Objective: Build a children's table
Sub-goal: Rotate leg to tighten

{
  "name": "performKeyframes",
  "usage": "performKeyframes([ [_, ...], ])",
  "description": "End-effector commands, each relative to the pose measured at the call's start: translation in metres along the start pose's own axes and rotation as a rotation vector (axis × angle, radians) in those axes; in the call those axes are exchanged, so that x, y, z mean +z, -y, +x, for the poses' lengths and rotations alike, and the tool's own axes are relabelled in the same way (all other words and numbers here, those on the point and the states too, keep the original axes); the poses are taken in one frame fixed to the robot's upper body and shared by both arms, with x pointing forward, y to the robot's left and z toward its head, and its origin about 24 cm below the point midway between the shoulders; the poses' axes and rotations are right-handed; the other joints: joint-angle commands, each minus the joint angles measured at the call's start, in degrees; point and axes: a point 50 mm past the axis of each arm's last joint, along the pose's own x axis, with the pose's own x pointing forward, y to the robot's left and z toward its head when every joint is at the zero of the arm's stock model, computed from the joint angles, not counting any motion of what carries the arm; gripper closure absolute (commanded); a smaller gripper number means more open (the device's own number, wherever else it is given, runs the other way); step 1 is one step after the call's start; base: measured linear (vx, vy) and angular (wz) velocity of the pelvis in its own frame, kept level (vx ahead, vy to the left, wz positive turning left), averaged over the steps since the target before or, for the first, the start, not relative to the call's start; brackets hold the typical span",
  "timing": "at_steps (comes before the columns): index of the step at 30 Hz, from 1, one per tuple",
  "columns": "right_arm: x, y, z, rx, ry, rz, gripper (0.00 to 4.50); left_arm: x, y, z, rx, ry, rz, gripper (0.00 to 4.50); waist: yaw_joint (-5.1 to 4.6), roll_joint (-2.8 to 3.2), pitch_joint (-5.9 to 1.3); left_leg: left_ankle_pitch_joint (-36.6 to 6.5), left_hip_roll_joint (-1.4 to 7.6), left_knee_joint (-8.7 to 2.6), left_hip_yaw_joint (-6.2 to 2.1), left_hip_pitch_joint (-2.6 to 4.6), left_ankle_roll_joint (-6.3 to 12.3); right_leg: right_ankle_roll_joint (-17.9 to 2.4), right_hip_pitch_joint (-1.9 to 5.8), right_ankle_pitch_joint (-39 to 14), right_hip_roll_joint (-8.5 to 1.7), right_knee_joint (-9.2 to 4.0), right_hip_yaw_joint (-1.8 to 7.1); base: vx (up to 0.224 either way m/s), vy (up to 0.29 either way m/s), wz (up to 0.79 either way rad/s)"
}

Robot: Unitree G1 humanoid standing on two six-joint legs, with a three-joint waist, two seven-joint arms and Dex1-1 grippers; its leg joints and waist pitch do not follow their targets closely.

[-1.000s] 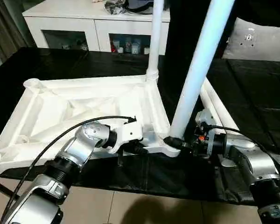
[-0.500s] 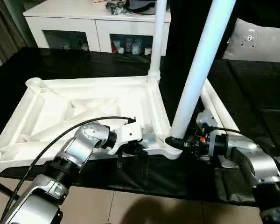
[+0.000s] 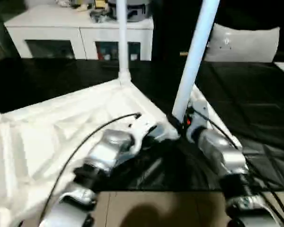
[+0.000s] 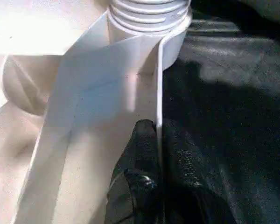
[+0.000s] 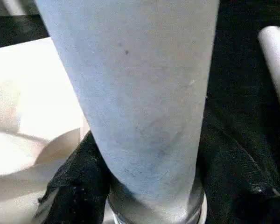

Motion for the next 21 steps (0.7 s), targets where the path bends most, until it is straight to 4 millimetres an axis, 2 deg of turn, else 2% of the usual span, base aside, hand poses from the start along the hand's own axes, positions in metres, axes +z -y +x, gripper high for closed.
performKeyframes([
  [1,-0.037,-0.013,0.003,0.018,-0.144,0.088,2.16,0.02,0.022,0.011,-0.087,0.1,0.03,4.5,-0.76,0.44,-1.4,-33.95,4.03,-6.33,-2.24,0.04,1.4,1.78,2.1,-31.12,-3.8,-4.12,1.68,0.0,0.0,0.0],
  [2,-0.037,-0.013,0.003,0.017,-0.14,0.088,2.16,0.019,0.021,0.011,-0.082,0.095,0.039,4.5,-0.88,0.29,-0.87,-37.69,4.15,-6.88,-2.17,0.61,0.76,1.45,1.57,-31.91,-3.55,-3.91,1.84,0.0,0.0,0.0],
  [3,-0.035,-0.013,0.003,0.017,-0.129,0.094,1.61,0.017,0.02,0.01,-0.071,0.082,0.048,4.5,-1.19,0.04,-0.88,-37.62,3.25,-6.02,-1.85,1.49,0.22,1.38,0.9,-34.75,-4.1,-4.68,1.86,0.0,0.0,0.0],
  [4,-0.034,-0.013,0.003,0.013,-0.121,0.097,1.48,0.016,0.019,0.009,-0.063,0.073,0.055,4.5,-1.39,-0.12,-0.87,-36.24,2.66,-5.5,-1.75,1.74,0.17,1.52,0.57,-36.75,-4.51,-5.33,1.6,0.0,0.0,0.0],
  [5,-0.032,-0.01,0.003,0.002,-0.099,0.12,1.48,0.013,0.016,0.007,-0.043,0.052,0.067,4.5,-1.63,-0.02,-0.86,-32.76,1.82,-4.6,-1.61,1.61,0.47,2.53,0.49,-40.48,-5.05,-6.54,0.77,0.0,0.0,0.0],
  [6,-0.032,-0.01,0.003,0.002,-0.099,0.12,1.43,0.013,0.016,0.007,-0.043,0.052,0.067,4.5,-1.72,-0.13,-0.91,-31.42,1.72,-4.4,-1.62,1.42,0.67,2.94,0.58,-41.27,-5.25,-6.84,0.5,0.0,0.0,0.0],
  [7,-0.029,-0.006,0.001,-0.004,-0.076,0.142,1.29,0.009,0.012,0.005,-0.024,0.034,0.085,4.5,-1.55,-0.13,-1.07,-29.57,1.74,-4.31,-1.68,1.11,0.93,3.31,0.77,-40.84,-5.23,-6.83,0.45,0.0,0.0,0.0],
  [9,-0.025,-0.002,-0.001,0.015,-0.041,0.126,1.05,0.006,0.008,0.003,-0.014,0.024,0.101,4.5,-1.37,-0.04,-1.09,-29.24,2.01,-4.49,-1.69,1.03,1.15,2.63,0.58,-38.58,-5.25,-6.41,0.52,0.0,0.0,0.0],
  [10,-0.019,0.002,-0.006,0.061,0.0,0.101,1.0,0.003,0.004,0.001,-0.015,0.014,0.119,4.5,-1.41,-0.09,-1.01,-29.61,2.22,-4.87,-1.88,0.47,1.05,2.5,0.96,-37.33,-5.2,-5.97,0.48,0.0,0.0,0.0],
  [12,-0.013,0.009,-0.014,0.135,0.04,0.068,0.94,-0.002,-0.001,-0.003,-0.023,0.0,0.153,4.5,-1.14,-0.09,-1.2,-28.51,2.36,-5.09,-1.97,-0.09,1.11,1.99,1.26,-35.91,-5.64,-5.47,1.15,0.0,0.0,0.0],
  [13,-0.013,0.009,-0.014,0.135,0.04,0.068,0.77,-0.002,-0.001,-0.003,-0.023,0.0,0.153,4.5,-0.93,-0.21,-1.27,-26.68,2.3,-5.16,-1.85,-0.36,1.37,1.49,1.3,-34.98,-5.78,-5.29,1.62,0.0,0.0,0.0],
  [14,-0.011,0.012,-0.019,0.175,0.047,0.043,0.65,-0.003,-0.002,-0.005,-0.033,-0.004,0.167,4.5,-0.69,-0.07,-1.41,-24.23,2.34,-5.25,-1.83,-0.79,1.57,0.23,1.41,-33.35,-5.95,-4.86,2.0,0.0,0.0,0.0],
  [16,-0.01,0.014,-0.023,0.204,0.051,0.024,0.47,-0.005,-0.004,-0.006,-0.041,-0.006,0.177,4.5,-0.35,-0.18,-1.72,-20.94,2.59,-5.29,-1.72,-1.43,2.18,-1.06,1.71,-30.04,-5.87,-4.31,2.38,0.0,0.0,0.0],
  [17,-0.005,0.021,-0.032,0.261,0.056,-0.04,0.47,-0.008,-0.005,-0.009,-0.074,-0.018,0.197,4.5,0.14,-0.34,-2.02,-17.16,2.59,-5.18,-1.51,-1.77,2.69,-2.56,1.75,-26.63,-5.98,-3.78,2.99,0.0,0.0,0.0],
  [18,-0.005,0.021,-0.032,0.261,0.056,-0.04,0.22,-0.008,-0.005,-0.009,-0.074,-0.018,0.197,4.5,0.47,-0.47,-2.22,-15.0,2.66,-5.05,-1.37,-2.05,3.1,-3.23,1.86,-24.43,-5.96,-3.35,3.32,0.0,0.0,0.0],
  [19,-0.003,0.024,-0.035,0.286,0.059,-0.05,0.22,-0.01,-0.006,-0.011,-0.089,-0.029,0.213,4.5,1.12,-0.68,-2.28,-12.16,2.68,-4.93,-1.03,-2.12,4.24,-4.83,1.55,-21.48,-5.75,-2.61,3.8,0.0,0.0,0.0],
  [20,-0.001,0.026,-0.039,0.308,0.061,-0.06,0.17,-0.012,-0.006,-0.012,-0.108,-0.04,0.239,4.5,1.5,-1.38,-2.27,-10.33,2.22,-4.69,-0.75,-2.63,5.26,-5.16,1.66,-21.53,-5.48,-2.08,4.32,0.0,0.0,0.0],
  [21,0.003,0.03,-0.042,0.336,0.064,-0.072,0.1,-0.015,-0.007,-0.014,-0.144,-0.059,0.274,4.5,2.07,-1.45,-2.47,-8.67,2.08,-4.52,-0.54,-2.29,5.89,-5.96,1.26,-21.8,-5.49,-1.74,4.88,0.0,0.0,0.0],
])
